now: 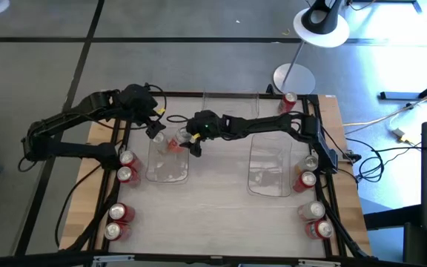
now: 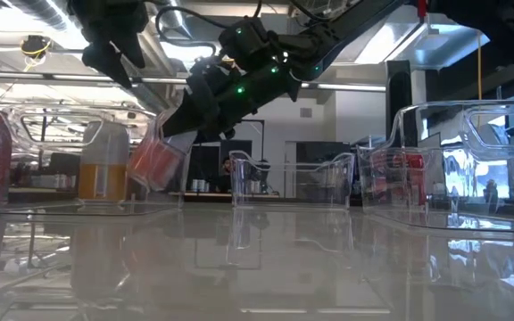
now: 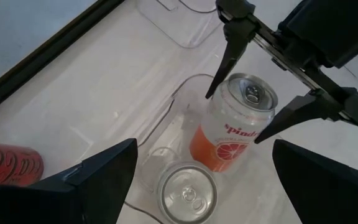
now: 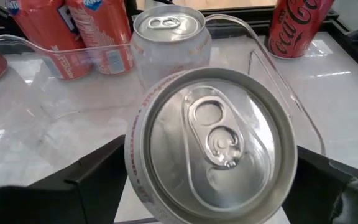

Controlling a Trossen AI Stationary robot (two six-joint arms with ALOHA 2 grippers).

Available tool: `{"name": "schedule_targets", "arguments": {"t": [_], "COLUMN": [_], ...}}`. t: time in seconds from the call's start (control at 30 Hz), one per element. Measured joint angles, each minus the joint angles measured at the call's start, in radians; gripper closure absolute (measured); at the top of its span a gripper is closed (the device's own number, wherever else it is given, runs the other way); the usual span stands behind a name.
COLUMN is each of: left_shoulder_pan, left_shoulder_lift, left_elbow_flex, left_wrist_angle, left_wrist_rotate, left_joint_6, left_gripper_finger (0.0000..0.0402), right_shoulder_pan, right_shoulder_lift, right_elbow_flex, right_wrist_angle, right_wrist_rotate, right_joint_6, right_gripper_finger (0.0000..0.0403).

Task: Sort soda cans
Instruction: Put the top orange white soda can into the left transparent bin

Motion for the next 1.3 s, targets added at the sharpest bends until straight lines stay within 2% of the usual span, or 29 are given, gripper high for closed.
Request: {"name": "schedule_targets", "arguments": {"t": [0.93,1.1,1.3], "left_shoulder_pan": [0.0,0.0,0.0], "left_shoulder_lift": [0.0,0.0,0.0], "left_elbow_flex": [0.0,0.0,0.0], "left_wrist_angle": [0.003,0.003,0.003], "left_wrist_rotate": [0.0,0.0,0.0], "left_joint_6": [0.015,0.021,0.021], "left_gripper_finger": [0.0039,0.0039,0.0039], "right_shoulder_pan": [-0.001,0.0,-0.001], "right_shoulder_lift": [0.005,0.005,0.005], "right_elbow_flex": [-0.004,-0.004,-0.004], "right_wrist_angle": [0.034,0.033,0.031], "right_wrist_rotate": [0.003,0.058,0.069], "right_joint_6": [0.0,0.0,-0.002], "right_gripper_finger": [0.0058,0.0058,0.0058]}}
